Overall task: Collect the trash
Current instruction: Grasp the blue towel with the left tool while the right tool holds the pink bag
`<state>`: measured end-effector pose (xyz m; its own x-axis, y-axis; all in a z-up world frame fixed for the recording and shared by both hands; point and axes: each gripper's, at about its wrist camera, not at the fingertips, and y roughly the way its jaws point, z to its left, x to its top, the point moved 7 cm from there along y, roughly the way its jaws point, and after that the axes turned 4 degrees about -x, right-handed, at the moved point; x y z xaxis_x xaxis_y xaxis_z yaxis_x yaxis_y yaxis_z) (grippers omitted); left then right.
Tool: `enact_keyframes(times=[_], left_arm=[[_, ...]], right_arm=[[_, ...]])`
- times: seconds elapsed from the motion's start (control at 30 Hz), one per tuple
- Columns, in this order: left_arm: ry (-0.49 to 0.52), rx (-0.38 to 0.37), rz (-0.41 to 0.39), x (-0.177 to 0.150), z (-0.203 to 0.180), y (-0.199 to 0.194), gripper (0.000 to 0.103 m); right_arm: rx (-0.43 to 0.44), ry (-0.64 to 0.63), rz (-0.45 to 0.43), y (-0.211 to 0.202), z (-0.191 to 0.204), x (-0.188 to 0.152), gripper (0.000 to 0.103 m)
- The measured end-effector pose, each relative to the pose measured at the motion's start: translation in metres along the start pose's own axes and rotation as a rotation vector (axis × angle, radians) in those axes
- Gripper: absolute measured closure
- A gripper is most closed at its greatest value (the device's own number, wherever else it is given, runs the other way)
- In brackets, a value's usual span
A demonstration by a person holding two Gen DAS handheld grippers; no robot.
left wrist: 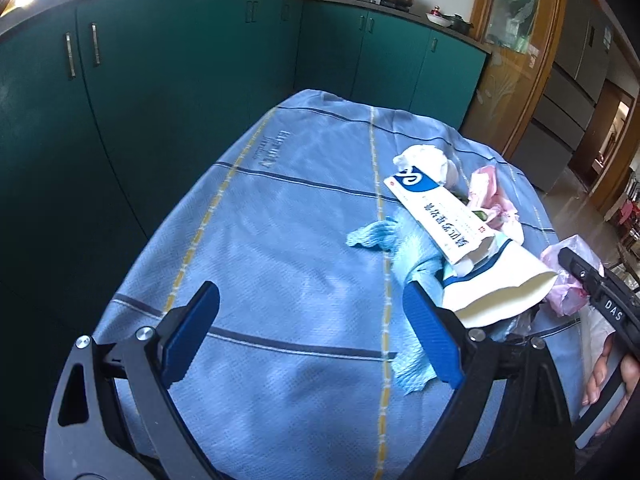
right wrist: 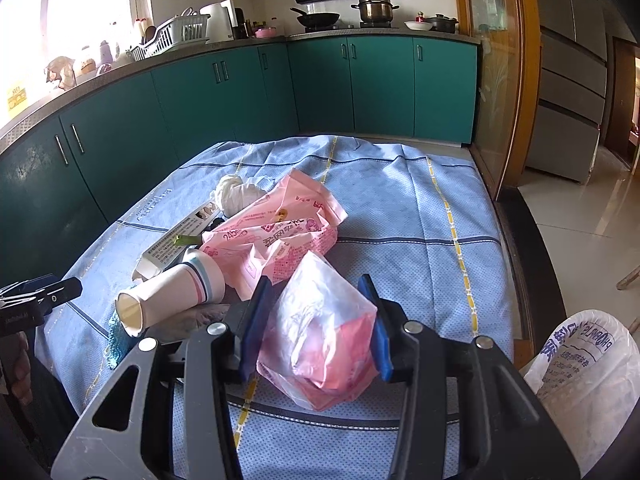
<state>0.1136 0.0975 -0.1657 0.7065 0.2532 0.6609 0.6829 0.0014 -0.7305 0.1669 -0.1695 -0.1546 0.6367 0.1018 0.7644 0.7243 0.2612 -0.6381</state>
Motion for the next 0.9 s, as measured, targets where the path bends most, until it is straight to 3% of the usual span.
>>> enact_keyframes(times=[0.1,0.2,0.27,0.4,0.47,0.57,0.9], left_arm=[[0.016,-0.05,0.035,-0.006,-0.017,0.011,0.01],[0.096,-0.068,0.072,-0.018,-0.039,0.024,0.013],[0.141,-0.063,0.092,-0.025,-0.049,0.033,0.026],[0.136,-0.091,0.127,-0.031,-0.056,0.048,0.032],[0.161,-0.075,0.117,-0.031,-0.057,0.047,0.061],[0.184,-0.098,0.138,-0.033,-0.058,0.042,0.089],[0.291,-0.075,0.089,-0.037,-0.048,-0.003,0.096]], right_arm=[[-0.006,-0.001,0.009,0.002,0.0,-0.001,0.058],[-0.015,0.007,0.024,0.006,-0.002,-0.002,0.058],[-0.019,0.008,0.029,0.007,-0.003,-0.003,0.058],[-0.015,0.001,0.029,0.007,0.0,-0.003,0.058],[-0.015,-0.002,0.03,0.007,0.0,-0.004,0.058],[-0.02,0.001,0.033,0.009,0.0,-0.004,0.058],[-0.026,0.0,0.04,0.012,0.0,-0.005,0.058]])
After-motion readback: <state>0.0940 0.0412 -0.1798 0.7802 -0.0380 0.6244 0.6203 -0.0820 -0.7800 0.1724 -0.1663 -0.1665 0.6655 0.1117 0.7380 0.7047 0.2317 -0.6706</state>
